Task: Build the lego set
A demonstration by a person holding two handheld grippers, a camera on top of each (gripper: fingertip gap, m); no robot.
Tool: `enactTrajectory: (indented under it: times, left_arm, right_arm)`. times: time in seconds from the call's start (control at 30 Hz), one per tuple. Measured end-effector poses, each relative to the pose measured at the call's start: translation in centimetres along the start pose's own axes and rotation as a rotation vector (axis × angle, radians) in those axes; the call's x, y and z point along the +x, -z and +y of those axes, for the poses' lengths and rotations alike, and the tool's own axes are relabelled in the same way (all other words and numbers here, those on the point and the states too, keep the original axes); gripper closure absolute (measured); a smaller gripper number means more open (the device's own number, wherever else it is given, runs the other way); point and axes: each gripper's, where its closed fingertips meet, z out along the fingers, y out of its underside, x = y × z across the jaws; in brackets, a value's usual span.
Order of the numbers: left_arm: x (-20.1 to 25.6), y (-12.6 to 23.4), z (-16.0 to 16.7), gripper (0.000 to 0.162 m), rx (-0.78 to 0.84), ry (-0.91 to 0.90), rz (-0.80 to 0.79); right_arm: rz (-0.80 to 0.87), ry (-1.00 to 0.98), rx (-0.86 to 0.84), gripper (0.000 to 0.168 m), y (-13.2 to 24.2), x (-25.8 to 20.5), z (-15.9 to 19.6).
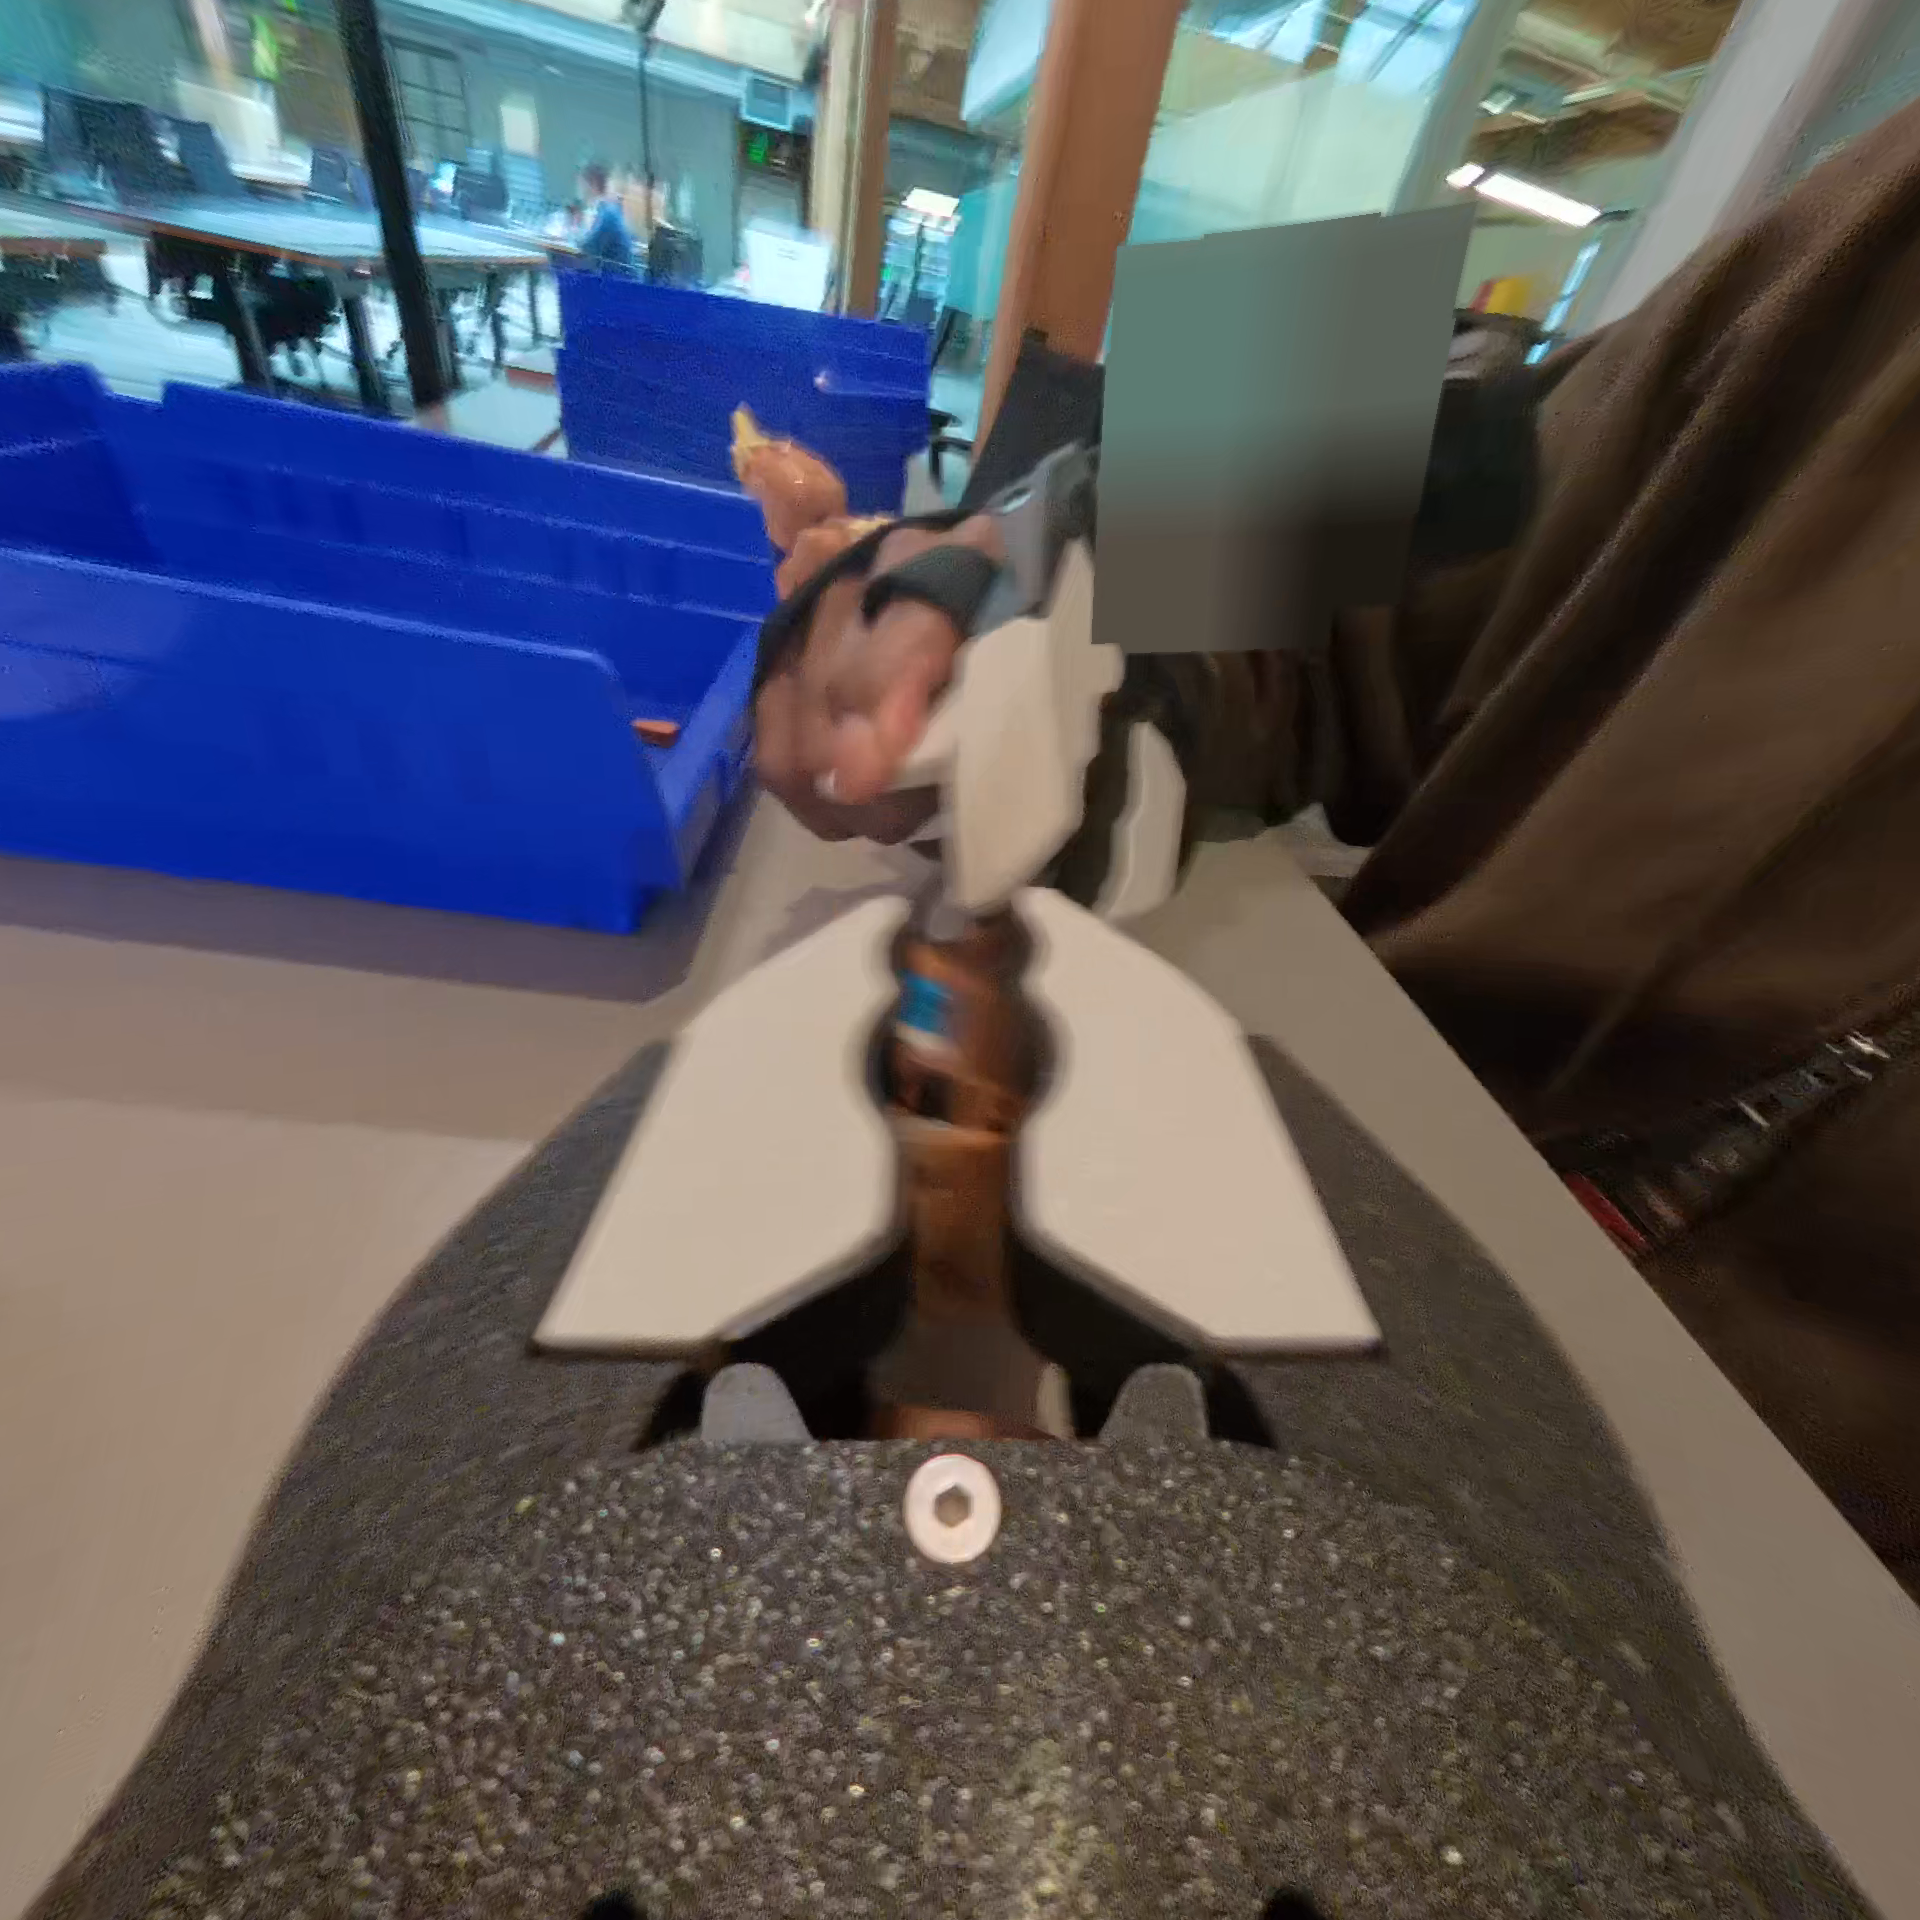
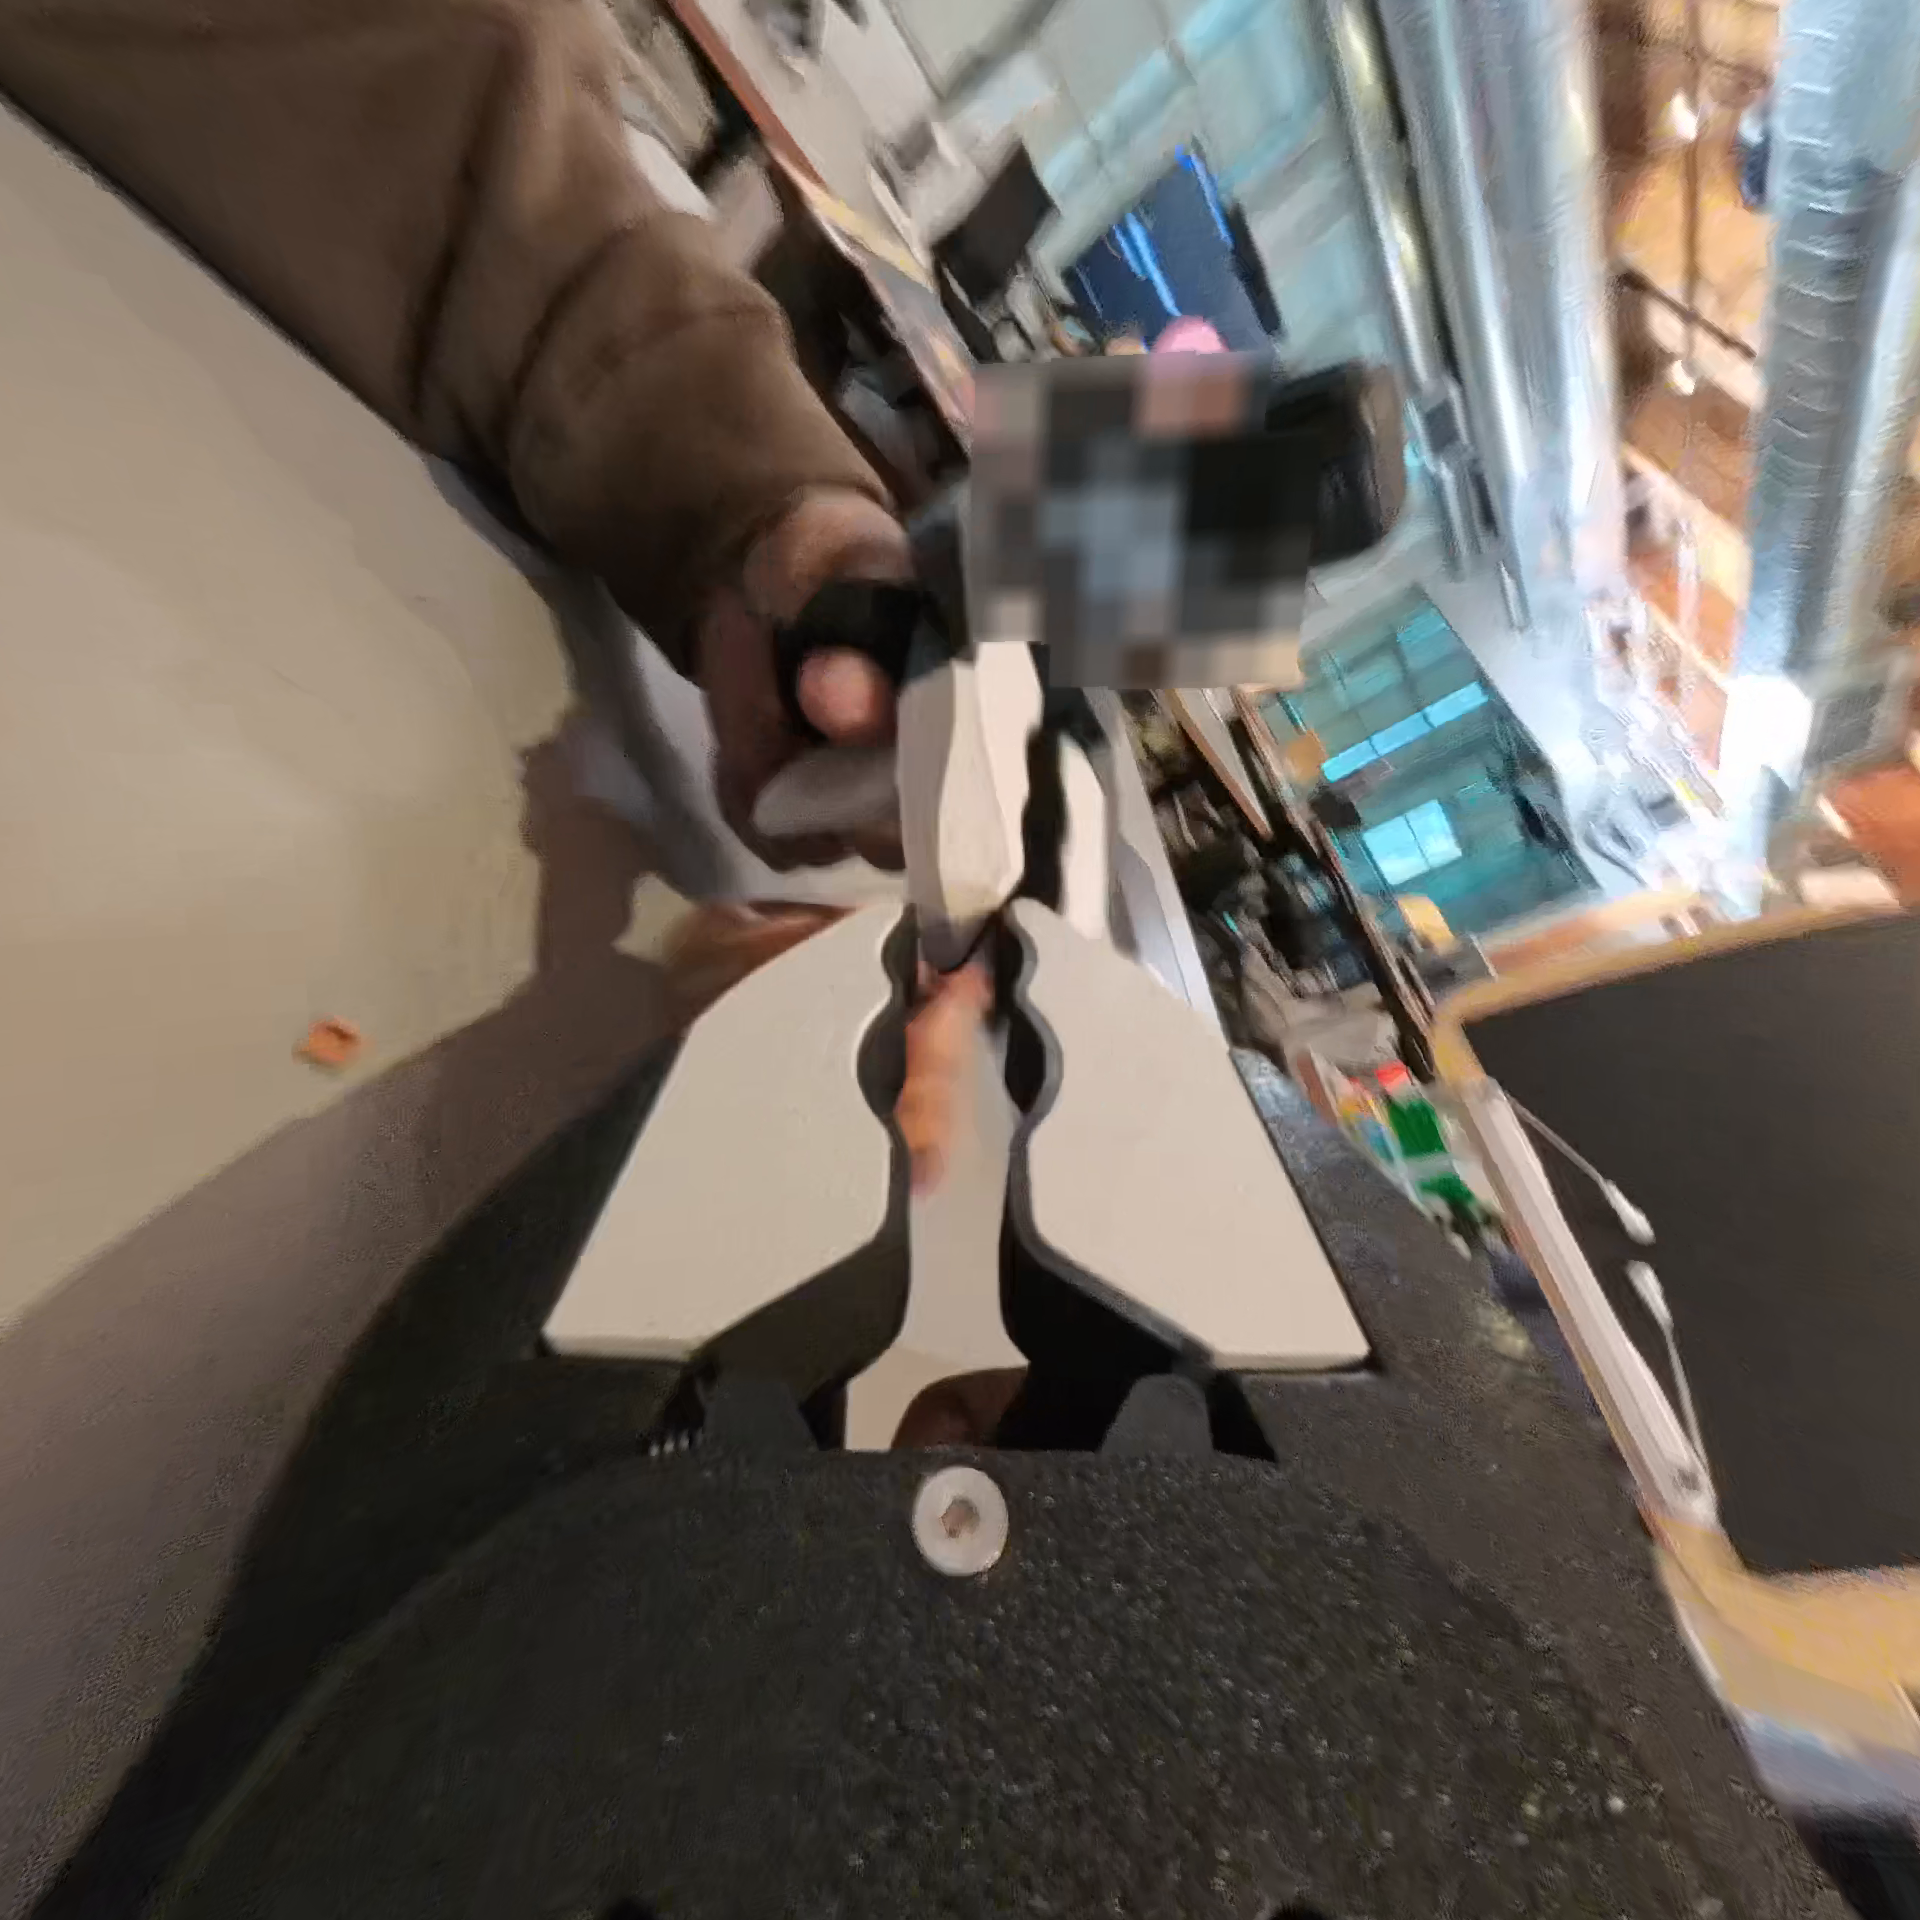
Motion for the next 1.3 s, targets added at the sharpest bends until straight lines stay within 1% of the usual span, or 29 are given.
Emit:
enactTrajectory:
  times: [0.03, 0.07, 0.13, 0.17, 0.2, 0.27, 0.3, 0.37, 0.47, 0.57, 0.63, 0.7, 0.8, 1.1, 1.2, 1.3]
  left_arm:
    - [0.1, -0.1, 0.1, 0.155, -0.011, -0.011, 0.002]
    - [-0.1, -0.1, -0.1, 0.154, -0.006, 0.014, -0.010]
    - [-1.1, 0.0, 0.5, 0.133, -0.046, 0.052, -0.052]
    - [-1.7, 0.3, 0.9, 0.133, -0.036, 0.054, -0.083]
    - [-2.2, 0.6, 0.9, 0.138, -0.007, 0.081, -0.108]
    - [-2.8, 1.5, 0.6, 0.139, 0.033, 0.093, -0.139]
    - [-3.5, 2.0, 0.4, 0.135, 0.044, 0.091, -0.183]
    - [-4.3, 2.7, 0.3, 0.129, 0.059, 0.102, -0.241]
    - [-4.8, 3.1, 1.1, 0.118, 0.024, 0.065, -0.300]
    - [-5.4, 3.0, 1.5, 0.114, 0.021, 0.082, -0.322]
    - [-5.9, 3.3, 1.0, 0.113, 0.060, 0.088, -0.352]
    - [-5.9, 3.6, 0.6, 0.114, 0.098, 0.085, -0.360]
    - [-6.1, 3.7, 0.5, 0.114, 0.106, 0.090, -0.371]
    - [-5.4, 2.9, 1.0, 0.113, 0.049, 0.030, -0.358]
    - [-4.6, 2.7, 1.5, 0.110, 0.007, 0.039, -0.346]
    - [-2.7, 2.4, 2.6, 0.102, -0.084, 0.049, -0.344]
  right_arm:
    - [0.009, -0.005, -0.006, 0.155, 0.0, 0.3, 0.3]
    - [0.019, -0.010, 0.001, 0.154, 0.0, 0.5, 0.3]
    - [0.009, -0.013, -0.002, 0.153, 0.0, 0.0, 0.4]
    - [-0.004, -0.031, -0.002, 0.149, 0.0, -0.4, 0.6]
    - [-0.016, -0.046, 0.003, 0.144, 0.0, -0.8, 0.7]
    - [-0.025, -0.085, 0.020, 0.144, 0.3, -1.0, 0.6]
    - [-0.011, -0.105, 0.029, 0.140, 0.5, -0.7, 0.5]
    - [0.022, -0.148, -0.007, 0.137, 0.9, -0.3, 1.3]
    - [0.102, -0.182, -0.049, 0.134, 1.6, 0.3, 2.6]
    - [0.165, -0.243, -0.076, 0.134, 2.0, 1.0, 3.7]
    - [0.209, -0.273, -0.080, 0.135, 2.3, 1.8, 4.2]
    - [0.267, -0.303, -0.091, 0.138, 2.7, 2.8, 4.8]
    - [0.305, -0.327, -0.096, 0.140, 3.0, 3.5, 5.3]
    - [0.320, -0.341, -0.090, 0.142, 4.2, 4.5, 4.5]
    - [0.298, -0.377, -0.155, 0.139, 5.3, 4.4, 4.9]
    - [0.312, -0.434, -0.262, 0.138, 7.8, 4.1, 6.1]
